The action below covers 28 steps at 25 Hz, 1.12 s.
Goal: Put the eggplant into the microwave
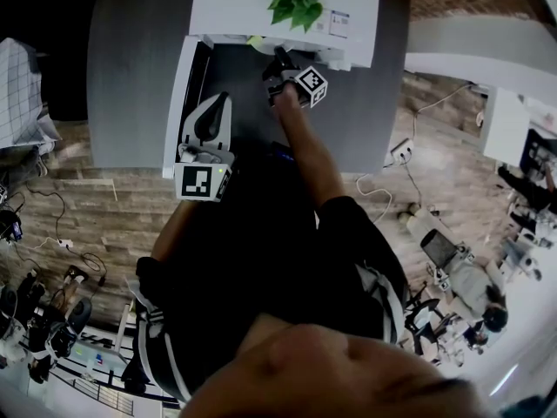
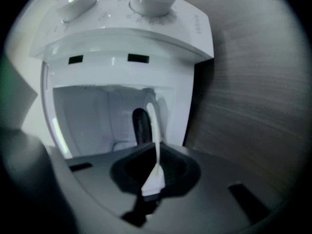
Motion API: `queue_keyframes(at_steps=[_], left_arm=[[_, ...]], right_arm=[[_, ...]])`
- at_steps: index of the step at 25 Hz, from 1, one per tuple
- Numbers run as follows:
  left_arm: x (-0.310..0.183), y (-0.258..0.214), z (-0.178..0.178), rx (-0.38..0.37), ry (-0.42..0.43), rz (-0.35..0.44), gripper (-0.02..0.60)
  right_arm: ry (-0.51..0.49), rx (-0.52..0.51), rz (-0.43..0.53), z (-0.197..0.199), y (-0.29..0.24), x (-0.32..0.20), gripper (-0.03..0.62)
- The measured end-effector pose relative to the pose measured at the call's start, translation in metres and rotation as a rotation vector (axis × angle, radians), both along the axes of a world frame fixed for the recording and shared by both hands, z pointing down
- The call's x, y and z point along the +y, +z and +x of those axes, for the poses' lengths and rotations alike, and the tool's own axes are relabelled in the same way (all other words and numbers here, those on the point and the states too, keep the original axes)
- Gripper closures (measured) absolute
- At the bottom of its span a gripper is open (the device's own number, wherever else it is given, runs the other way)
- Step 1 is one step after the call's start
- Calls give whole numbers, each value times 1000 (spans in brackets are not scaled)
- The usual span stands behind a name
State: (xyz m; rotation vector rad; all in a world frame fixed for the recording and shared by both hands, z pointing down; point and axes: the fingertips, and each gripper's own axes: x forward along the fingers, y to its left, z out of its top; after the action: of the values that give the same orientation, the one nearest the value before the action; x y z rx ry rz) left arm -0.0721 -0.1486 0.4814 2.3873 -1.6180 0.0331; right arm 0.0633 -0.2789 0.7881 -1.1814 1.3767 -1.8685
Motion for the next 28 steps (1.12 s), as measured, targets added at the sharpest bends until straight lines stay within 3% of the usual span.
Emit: queue_keyframes(at_steps=[24, 26, 28], left_arm=[[-1, 6, 1, 9, 1, -14, 546], [-1, 5, 2, 4, 7, -7, 546], [-1, 5, 2, -1, 11, -4, 546]], right_arm=[[-41, 32, 20, -2, 2, -13, 551], [-47, 23, 30, -3, 1, -14, 477], [-58, 16, 36, -5, 1, -14, 450]])
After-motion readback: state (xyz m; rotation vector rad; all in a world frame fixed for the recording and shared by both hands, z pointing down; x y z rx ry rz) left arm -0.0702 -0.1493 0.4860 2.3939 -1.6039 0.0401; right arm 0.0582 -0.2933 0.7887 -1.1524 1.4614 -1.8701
